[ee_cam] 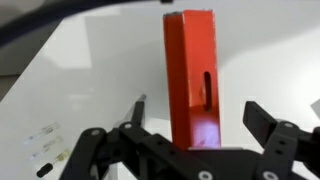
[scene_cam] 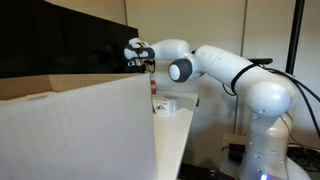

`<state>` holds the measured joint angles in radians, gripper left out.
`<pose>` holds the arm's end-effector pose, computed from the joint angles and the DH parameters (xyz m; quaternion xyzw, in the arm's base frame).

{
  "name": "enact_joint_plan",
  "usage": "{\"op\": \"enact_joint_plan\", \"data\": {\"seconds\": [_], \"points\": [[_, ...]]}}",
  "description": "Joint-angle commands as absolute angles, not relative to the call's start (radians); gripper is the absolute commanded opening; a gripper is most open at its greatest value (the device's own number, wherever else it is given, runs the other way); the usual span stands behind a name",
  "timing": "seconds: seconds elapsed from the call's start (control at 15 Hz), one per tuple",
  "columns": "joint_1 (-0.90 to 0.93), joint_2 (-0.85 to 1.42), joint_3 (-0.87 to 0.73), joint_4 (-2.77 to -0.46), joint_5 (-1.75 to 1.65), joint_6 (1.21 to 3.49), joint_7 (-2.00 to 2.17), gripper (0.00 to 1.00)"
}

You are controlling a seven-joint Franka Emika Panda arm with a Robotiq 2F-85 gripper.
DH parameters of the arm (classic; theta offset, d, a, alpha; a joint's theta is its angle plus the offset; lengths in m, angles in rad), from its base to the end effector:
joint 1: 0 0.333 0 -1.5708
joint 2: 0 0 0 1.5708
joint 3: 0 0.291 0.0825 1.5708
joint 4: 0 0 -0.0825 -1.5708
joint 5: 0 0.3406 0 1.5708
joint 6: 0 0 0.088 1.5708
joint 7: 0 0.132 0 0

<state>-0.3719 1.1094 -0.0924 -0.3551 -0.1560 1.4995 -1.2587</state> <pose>0.6520 -0.3048 0.3825 0.9079 0.4016 -0.0757 0.0934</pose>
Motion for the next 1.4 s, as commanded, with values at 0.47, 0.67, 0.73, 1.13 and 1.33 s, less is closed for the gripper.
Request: {"op": "enact_joint_plan", "data": {"seconds": [0.47, 0.67, 0.73, 1.13, 1.33], "points": [[-0.355, 0.986, -0.103, -0.396, -0.157, 1.239, -1.305, 1.00], [-0.354, 0.960, -0.110, -0.388, -0.165, 1.186, -1.299, 1.00], [-0.355, 0.951, -0.111, -0.386, -0.166, 1.177, -1.296, 1.00], [-0.349, 0.889, -0.122, -0.383, -0.176, 1.139, -1.298, 1.00], [-0.343, 0.858, -0.129, -0.380, -0.183, 1.138, -1.294, 1.00]]}}
